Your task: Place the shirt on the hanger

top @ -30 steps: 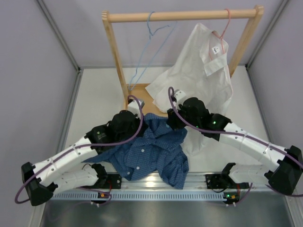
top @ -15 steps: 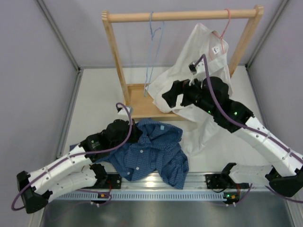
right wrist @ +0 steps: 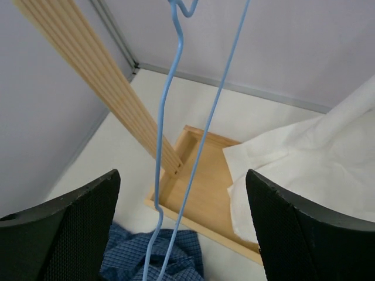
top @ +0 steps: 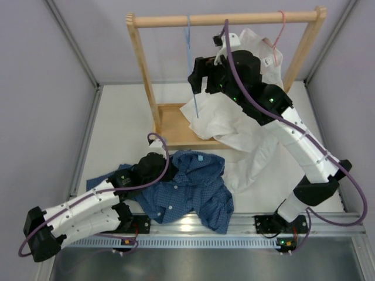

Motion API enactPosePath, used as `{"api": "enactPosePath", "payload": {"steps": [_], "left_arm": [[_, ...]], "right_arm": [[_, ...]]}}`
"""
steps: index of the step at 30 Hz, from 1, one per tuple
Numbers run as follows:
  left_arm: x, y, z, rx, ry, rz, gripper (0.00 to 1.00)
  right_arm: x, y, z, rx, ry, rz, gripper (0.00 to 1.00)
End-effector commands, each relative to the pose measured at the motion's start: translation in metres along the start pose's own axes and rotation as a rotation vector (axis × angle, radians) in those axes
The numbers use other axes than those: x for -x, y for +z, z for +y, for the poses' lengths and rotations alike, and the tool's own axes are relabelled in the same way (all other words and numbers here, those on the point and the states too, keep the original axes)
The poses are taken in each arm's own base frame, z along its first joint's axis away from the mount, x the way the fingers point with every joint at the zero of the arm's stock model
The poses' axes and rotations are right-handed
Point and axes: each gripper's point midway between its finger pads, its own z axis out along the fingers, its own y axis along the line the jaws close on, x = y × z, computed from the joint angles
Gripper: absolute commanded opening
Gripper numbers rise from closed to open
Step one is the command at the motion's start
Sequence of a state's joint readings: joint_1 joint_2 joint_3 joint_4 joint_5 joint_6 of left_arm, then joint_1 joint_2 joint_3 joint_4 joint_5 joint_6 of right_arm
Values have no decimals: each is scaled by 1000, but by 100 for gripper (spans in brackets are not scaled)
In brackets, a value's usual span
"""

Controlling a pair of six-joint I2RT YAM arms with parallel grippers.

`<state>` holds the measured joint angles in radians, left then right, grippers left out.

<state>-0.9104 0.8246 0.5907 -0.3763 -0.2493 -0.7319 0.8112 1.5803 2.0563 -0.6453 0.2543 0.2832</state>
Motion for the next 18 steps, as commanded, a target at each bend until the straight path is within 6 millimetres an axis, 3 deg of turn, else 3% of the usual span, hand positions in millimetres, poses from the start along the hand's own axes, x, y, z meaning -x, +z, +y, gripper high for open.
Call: {"api": "enactPosePath", "payload": {"steps": [1, 2, 3, 6, 14, 16, 18], "left_arm": [[-2, 7, -10, -49, -20, -1, 0], [-2, 7, -10, -52, -20, -2, 0], [-5, 9, -8, -50, -19, 5, 0], [-9, 11, -10, -65, -17, 18, 0], [-17, 15, -8, -62, 0, 44, 0], [-18, 16, -7, -59, 1, 50, 0], [-22, 18, -6, -57, 5, 64, 0]], "right_arm": [[-20, 12, -15, -75, -133, 89, 81], [-28, 16, -20, -95, -150, 119, 76], [-31, 17, -23, -105, -162, 130, 64], [-37, 14, -31, -122, -177, 145, 44], [-39, 6, -39, -137, -210, 150, 32], [-40, 7, -40, -130, -217, 152, 25], [-41, 8, -44, -135, -217, 155, 12]]}}
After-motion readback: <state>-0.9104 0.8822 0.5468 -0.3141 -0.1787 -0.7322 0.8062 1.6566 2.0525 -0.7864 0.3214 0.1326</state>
